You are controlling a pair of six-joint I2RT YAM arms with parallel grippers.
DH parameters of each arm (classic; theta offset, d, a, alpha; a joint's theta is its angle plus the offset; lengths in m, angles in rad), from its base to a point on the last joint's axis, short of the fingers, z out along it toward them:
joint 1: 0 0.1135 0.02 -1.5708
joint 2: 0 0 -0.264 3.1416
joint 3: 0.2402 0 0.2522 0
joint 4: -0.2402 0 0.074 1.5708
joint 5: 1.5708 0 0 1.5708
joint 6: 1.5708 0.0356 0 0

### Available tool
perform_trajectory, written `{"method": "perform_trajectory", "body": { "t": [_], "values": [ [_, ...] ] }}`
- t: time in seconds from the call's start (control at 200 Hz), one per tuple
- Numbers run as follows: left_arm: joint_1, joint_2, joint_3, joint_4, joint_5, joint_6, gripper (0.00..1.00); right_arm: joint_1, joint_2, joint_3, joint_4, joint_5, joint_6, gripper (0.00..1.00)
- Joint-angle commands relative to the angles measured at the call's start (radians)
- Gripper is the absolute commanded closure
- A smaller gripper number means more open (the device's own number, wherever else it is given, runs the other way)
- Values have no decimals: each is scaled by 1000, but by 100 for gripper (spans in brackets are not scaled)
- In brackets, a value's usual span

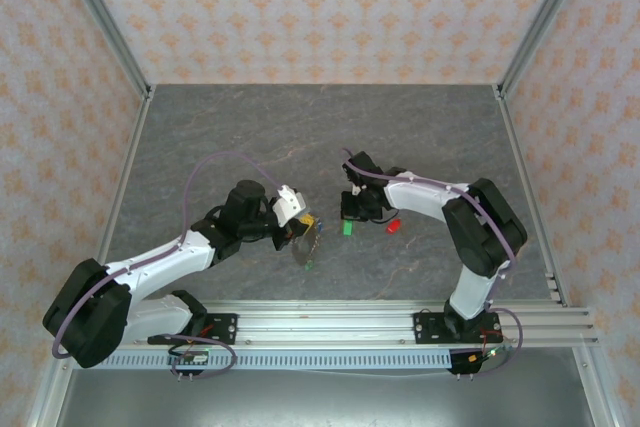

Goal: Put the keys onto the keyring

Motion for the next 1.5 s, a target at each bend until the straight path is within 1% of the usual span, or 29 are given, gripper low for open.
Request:
{"method": "perform_trajectory", "body": {
  "t": [0.0, 0.075, 0.25, 0.425, 0.47, 0.566, 0.681, 0.791, 0.926, 1.021, 1.111, 1.236, 1.401, 1.496],
  "values": [
    [-5, -3, 31, 14, 8, 15, 100, 5, -80, -4, 5, 22, -88, 98],
    [-5, -4, 31, 19, 12, 13, 100, 1, -156, -45, 54, -31, -194, 100],
    [-5, -2, 31, 34, 24, 5, 100, -8, -335, -154, 179, -240, -480, 100],
    [-5, -1, 32, 28, 33, 11, 100, -21, -408, -163, 176, -388, -715, 100],
    [-5, -1, 34, 24, 35, 13, 100, -20, -416, -159, 182, -399, -736, 100],
    [-5, -3, 34, 20, 40, 14, 100, -23, -418, -145, 158, -476, -822, 100],
    [-6, -4, 35, 16, 42, 18, 100, -24, -421, -135, 133, -531, -902, 100],
    [-5, -4, 37, 13, 46, 21, 100, -24, -425, -131, 146, -551, -915, 100],
    [-5, -1, 37, 13, 55, 20, 100, -16, -427, -129, 164, -614, -956, 100],
    [-6, -3, 37, 10, 55, 21, 100, -3, -430, -133, 190, -593, -968, 100],
    [-5, -5, 39, 9, 57, 21, 100, 7, -434, -150, 221, -573, -1017, 100],
    [-5, -6, 43, 1, 62, 23, 100, 33, -447, -206, 363, -447, -1018, 100],
    [-5, -9, 43, -4, 63, 27, 100, 46, -437, -211, 379, -434, -1072, 100],
    [-5, -9, 45, -8, 61, 28, 100, 48, -445, -231, 407, -392, -1079, 100]
  ]
}}
